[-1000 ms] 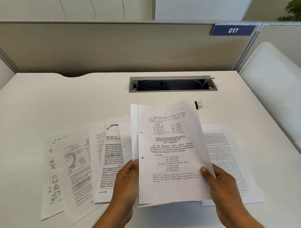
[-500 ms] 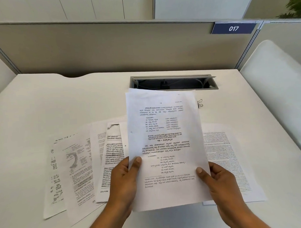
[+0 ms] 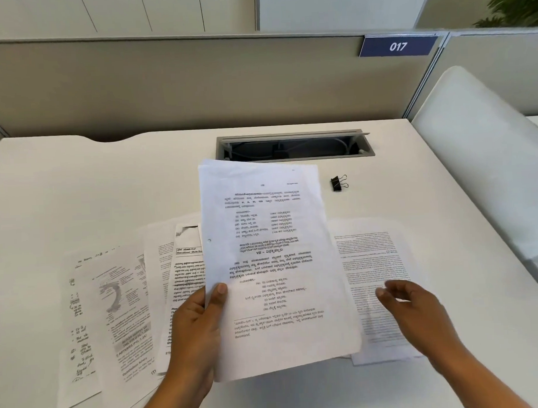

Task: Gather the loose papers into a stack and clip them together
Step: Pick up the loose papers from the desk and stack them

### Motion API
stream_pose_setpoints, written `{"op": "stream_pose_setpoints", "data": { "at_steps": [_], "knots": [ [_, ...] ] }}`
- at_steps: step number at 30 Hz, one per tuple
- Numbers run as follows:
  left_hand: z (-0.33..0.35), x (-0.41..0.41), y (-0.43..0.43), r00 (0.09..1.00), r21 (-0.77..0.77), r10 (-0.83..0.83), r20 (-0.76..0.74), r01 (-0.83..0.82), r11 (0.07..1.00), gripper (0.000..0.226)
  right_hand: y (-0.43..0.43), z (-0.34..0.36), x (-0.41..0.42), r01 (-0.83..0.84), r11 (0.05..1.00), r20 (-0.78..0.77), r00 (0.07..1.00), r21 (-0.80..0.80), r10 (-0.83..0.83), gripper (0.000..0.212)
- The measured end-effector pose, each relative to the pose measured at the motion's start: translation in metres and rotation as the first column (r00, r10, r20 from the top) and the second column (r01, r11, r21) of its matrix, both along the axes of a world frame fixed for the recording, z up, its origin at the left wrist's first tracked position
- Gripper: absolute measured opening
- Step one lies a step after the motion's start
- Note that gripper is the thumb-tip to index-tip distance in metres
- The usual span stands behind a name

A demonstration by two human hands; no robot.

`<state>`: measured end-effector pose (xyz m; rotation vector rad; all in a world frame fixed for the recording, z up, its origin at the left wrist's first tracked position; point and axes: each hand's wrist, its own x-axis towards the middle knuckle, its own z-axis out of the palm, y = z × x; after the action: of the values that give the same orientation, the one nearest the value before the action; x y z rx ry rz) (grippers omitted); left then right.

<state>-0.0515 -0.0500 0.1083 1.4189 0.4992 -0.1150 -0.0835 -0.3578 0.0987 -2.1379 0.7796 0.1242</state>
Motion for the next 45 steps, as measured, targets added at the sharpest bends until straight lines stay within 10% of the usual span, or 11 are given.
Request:
{"op": "stream_pose_setpoints", "data": {
  "at_steps": [3, 9, 23, 28, 45],
  "knots": [
    [-0.005, -0.002, 0.007, 0.999, -0.008, 0.014, -0.028, -0.015, 1.000, 0.019, -0.035, -0.012, -0.005, -0.046, 0.939, -0.200, 0.980, -0.342, -0.025, 0.072],
    [-0.012, -0.004, 0.012, 0.997, -0.007, 0.041, -0.064, -0.041, 0.999, 0.018, -0.066, -0.025, -0.011, -0.061, 0.897, -0.471, 0.865, -0.439, -0.172, 0.083],
    [-0.014, -0.005, 0.010, 0.997, 0.001, 0.042, -0.067, -0.042, 0.999, 0.017, -0.060, -0.029, -0.018, -0.017, 0.857, -0.358, 0.913, -0.515, -0.197, 0.068],
    [-0.017, -0.005, 0.016, 0.996, 0.013, 0.052, -0.068, -0.051, 0.999, 0.017, -0.058, -0.021, -0.022, 0.052, 0.918, -0.196, 0.971, -0.393, -0.139, 0.016],
    [-0.023, -0.003, 0.025, 0.994, 0.021, 0.080, -0.071, -0.079, 0.997, 0.018, -0.025, 0.037, -0.020, 0.277, 0.894, 0.218, 0.905, 0.351, -0.366, 0.014]
  ]
}}
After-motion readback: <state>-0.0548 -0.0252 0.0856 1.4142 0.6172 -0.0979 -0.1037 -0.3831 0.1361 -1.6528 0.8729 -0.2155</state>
